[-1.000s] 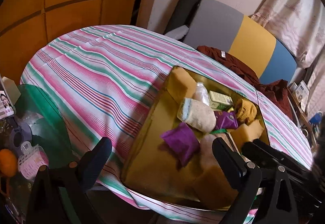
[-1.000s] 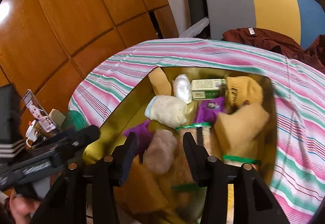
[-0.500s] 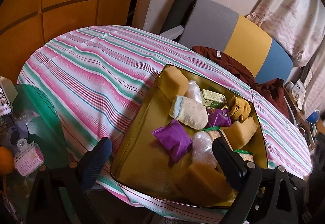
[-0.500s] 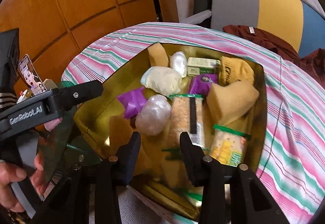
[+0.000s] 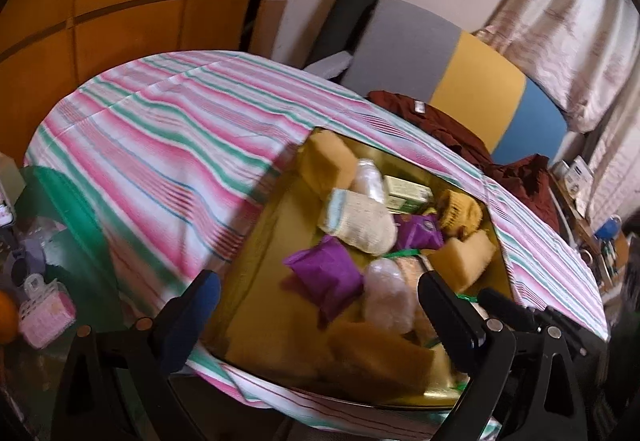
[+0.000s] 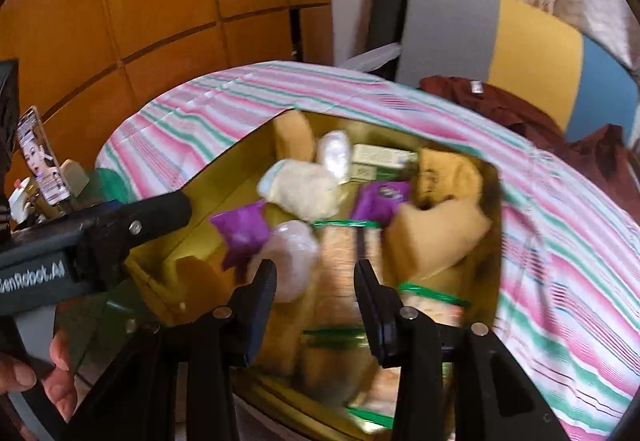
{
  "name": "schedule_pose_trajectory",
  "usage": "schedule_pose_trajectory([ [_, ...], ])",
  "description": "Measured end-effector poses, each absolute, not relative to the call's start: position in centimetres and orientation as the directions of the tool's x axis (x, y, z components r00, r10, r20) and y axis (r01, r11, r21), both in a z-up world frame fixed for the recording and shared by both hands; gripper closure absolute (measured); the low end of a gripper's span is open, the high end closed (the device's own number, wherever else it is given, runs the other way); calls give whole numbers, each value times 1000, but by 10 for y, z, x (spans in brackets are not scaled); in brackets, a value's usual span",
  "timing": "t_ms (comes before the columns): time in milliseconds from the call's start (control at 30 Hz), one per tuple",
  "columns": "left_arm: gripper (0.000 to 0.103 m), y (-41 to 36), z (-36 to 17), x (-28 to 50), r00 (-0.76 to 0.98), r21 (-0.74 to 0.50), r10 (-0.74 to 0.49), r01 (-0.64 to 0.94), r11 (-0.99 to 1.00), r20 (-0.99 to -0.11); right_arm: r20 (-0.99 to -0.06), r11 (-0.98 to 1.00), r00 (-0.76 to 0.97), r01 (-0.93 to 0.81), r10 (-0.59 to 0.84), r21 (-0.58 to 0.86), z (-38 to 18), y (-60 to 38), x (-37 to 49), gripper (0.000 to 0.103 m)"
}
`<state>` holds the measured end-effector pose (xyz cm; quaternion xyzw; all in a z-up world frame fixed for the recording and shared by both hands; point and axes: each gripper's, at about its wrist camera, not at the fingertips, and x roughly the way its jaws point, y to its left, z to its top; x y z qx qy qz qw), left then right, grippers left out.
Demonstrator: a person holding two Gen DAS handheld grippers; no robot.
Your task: Organize objects
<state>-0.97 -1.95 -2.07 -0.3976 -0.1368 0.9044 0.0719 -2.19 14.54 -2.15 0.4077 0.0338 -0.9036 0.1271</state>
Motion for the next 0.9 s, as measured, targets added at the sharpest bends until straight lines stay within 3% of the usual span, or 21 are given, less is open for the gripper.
schedule_pose_trajectory([
  [500,0,15,6,9,-741,-152,165,-85,-985,-651,-724,-995,-686,94,-75,14,-1,190,-9,61],
  [633,0,22,8,10,-734,-97,115,-67,-993,-670,-719,-998,-694,57,-41,2,5,194,-8,55],
  [767,0,30,8,11,-730,-45,75,-61,-997,-679,-713,-1000,-701,9,-11,7,11,199,-8,34],
  [900,0,34,10,11,-741,28,4,-32,-999,-671,-698,-999,-716,-33,29,-9,20,200,-6,33],
])
